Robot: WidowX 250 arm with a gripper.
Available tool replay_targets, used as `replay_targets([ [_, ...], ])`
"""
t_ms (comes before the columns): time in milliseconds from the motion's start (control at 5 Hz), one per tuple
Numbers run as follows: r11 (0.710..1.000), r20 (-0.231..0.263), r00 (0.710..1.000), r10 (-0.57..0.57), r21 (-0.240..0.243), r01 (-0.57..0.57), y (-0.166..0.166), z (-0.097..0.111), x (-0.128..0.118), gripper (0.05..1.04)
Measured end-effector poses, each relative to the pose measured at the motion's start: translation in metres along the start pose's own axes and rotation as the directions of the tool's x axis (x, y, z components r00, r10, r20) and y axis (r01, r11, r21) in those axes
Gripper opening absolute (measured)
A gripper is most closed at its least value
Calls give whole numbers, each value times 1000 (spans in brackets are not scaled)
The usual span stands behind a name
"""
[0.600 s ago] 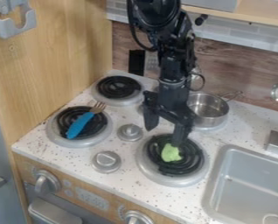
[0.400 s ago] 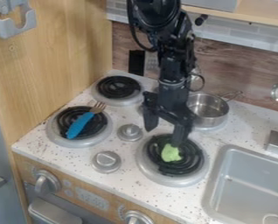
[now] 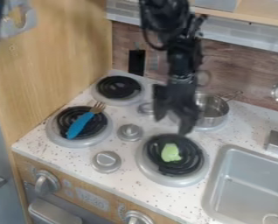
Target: Put the silver pot on the upper left burner
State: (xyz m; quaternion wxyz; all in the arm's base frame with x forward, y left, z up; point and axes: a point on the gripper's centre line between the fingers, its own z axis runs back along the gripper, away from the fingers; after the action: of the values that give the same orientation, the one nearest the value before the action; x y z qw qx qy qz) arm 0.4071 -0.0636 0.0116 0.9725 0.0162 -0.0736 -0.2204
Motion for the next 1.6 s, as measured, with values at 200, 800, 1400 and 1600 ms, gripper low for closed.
replay_targets([
  [200,997,72,994,-82,9,82,-8,-1,27,999],
  [800,982,257,949,-185,3,191,-7,-24,92,999],
  [1400,978,218,955,-201,-10,208,-10,-47,86,324],
  [1600,976,202,957,-209,-17,217,-12,-54,78,148],
])
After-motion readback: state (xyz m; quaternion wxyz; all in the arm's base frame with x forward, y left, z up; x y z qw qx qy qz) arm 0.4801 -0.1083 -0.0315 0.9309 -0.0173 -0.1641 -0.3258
